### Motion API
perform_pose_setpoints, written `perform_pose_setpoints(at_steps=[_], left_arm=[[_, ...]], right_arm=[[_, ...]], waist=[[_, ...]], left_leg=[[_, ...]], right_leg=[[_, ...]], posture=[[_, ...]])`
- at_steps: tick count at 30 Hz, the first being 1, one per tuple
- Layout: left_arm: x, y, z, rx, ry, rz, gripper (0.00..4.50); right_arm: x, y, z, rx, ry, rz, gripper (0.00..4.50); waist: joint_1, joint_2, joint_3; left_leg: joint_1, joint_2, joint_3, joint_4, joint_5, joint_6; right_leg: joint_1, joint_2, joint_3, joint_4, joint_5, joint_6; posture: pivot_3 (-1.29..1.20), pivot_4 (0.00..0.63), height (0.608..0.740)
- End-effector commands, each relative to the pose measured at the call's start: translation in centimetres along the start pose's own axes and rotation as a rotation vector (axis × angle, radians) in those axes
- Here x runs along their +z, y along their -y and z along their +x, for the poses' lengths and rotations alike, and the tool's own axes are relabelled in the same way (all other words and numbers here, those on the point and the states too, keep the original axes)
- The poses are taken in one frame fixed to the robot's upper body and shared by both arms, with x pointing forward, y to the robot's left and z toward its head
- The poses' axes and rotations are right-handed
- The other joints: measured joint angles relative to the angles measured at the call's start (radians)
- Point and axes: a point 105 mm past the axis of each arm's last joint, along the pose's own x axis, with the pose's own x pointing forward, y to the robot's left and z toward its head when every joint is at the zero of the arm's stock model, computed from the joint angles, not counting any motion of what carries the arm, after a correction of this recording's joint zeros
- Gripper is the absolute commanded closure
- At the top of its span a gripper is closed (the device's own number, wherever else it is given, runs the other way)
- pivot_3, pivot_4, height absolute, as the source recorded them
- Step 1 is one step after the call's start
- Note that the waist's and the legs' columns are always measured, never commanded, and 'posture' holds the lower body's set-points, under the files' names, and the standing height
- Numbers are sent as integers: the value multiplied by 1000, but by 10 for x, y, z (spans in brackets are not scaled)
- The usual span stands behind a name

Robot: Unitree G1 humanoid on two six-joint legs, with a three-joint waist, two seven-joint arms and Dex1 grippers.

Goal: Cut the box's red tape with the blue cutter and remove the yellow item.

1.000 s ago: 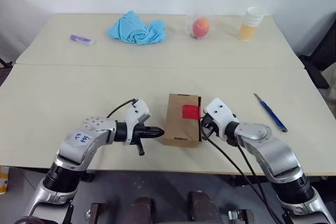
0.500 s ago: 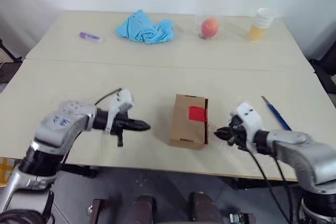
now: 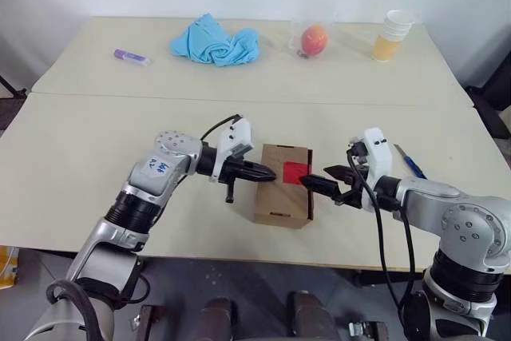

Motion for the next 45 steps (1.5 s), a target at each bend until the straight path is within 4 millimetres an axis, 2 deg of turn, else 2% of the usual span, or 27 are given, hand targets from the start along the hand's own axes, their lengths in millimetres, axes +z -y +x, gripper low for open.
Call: perform_pose_setpoints(at_steps=[1, 8, 20, 24, 28, 30, 40, 45], left_arm=[[-1, -2, 5, 13, -22, 19, 4500], [-7, 0, 8, 9, -44, 27, 4500], [-7, -1, 10, 16, -37, 21, 4500], [-8, -1, 9, 16, -39, 19, 4500], [-9, -1, 9, 20, -38, 18, 4500], [-9, 0, 10, 19, -37, 18, 4500], [-10, 2, 8, 30, -28, 5, 4500], [-8, 2, 7, 42, -23, 2, 4500]], right_arm=[[2, 8, -8, -35, 6, 1, 23], [-2, 25, -18, -79, -10, 39, 23], [-4, 21, -13, -48, -37, 38, 23], [-4, 21, -11, -85, -85, -27, 23], [-2, 25, -5, -232, -246, -278, 23], [-5, 30, -6, -283, -286, -334, 23], [-20, 35, 5, -334, -312, -384, 23], [-17, 40, 6, -361, -236, -372, 23]], waist=[[2, 0, 0], [5, 0, 0], [5, 0, 0], [5, 0, 0], [4, 0, 0], [4, 0, 0], [6, -1, -1], [3, -1, -1]], left_leg=[[0, 0, 0, 0, 0, 0], [0, 0, 0, 0, 0, 1], [1, 0, -1, 0, 0, 1], [1, 0, -1, 0, 0, 1], [1, 0, 0, 1, 0, 1], [1, 0, -1, 1, 0, 1], [1, 0, -1, 1, 0, 1], [2, 0, -1, 1, 0, 1]], right_leg=[[0, 0, 0, 0, 0, 0], [2, 0, 0, 0, 0, 0], [2, 0, 0, 0, 0, 0], [2, 0, 0, -1, 0, 0], [2, -1, 0, -1, 0, 0], [2, 0, -1, -2, 0, 0], [3, 0, -1, -3, 0, 0], [4, 0, 0, -3, 0, 0]], posture=[[0, 150, 740], [0, 150, 740], [0, 150, 740], [0, 150, 740], [0, 150, 740], [0, 150, 740], [0, 150, 740], [0, 150, 740]])
